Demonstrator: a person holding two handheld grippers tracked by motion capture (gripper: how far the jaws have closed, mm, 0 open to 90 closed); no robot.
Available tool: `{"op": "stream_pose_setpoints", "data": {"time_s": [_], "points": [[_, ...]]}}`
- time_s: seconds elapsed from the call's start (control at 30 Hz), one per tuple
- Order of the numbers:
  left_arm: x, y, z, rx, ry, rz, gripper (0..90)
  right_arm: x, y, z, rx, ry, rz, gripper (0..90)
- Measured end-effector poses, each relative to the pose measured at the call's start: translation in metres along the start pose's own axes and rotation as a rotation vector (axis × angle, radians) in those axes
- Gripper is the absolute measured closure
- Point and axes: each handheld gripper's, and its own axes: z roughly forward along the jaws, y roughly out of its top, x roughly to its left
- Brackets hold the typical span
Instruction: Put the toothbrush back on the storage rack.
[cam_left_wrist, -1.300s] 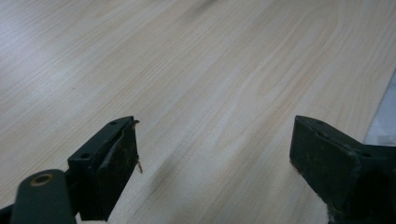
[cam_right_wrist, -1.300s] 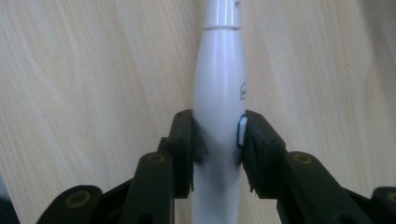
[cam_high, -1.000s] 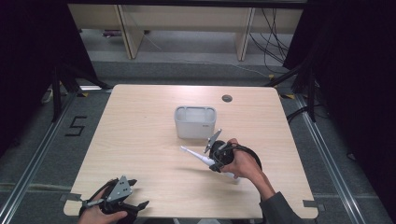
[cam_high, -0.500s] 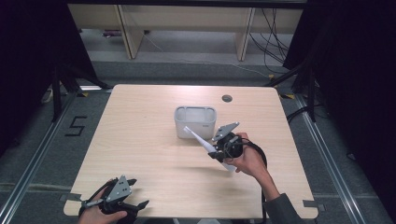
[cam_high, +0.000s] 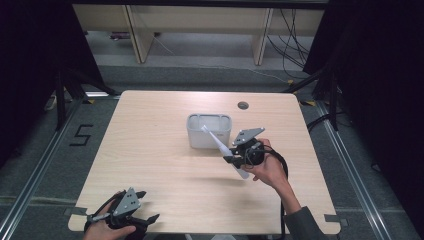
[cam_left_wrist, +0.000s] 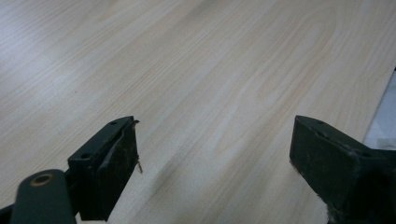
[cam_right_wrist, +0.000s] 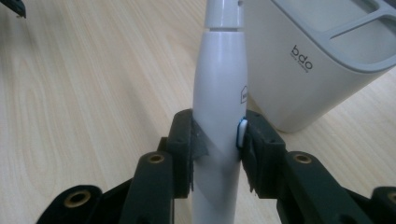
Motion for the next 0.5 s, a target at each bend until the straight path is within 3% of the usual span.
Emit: {"op": "stream_pose_setpoints", "data": {"time_s": [0.2, 0.23, 0.27, 0.43, 0.5], "points": [[-0.0008, -0.0006, 0.0016, -0.011, 0.014, -0.004, 14.7, -0.0032, 0.0001, -0.0037, -0.042, -0.013, 0.037, 66.8], [-0.0008, -0.0006, 0.0016, -0.011, 0.014, -0.004, 14.7, -0.0047, 0.0001, -0.0034, -0.056, -0.006, 0.024, 66.8], [-0.0011, -0.0006, 0.0016, -0.012, 0.016, -0.004, 14.7, -0.0045, -0.0001, -0.0054, -0.064, -0.015, 0.048, 66.9], [-0.0003, -0.0001, 0.0004, -0.003, -0.001, -0.004, 14.7, -0.0075, -0.0001, -0.0072, -0.102, -0.024, 0.06, 66.8], [-0.0008, -0.0007, 0.0017, -0.011, 0.015, -0.005, 14.7, -0.0079, -0.0002, -0.0076, -0.113, -0.022, 0.071, 66.8]]}}
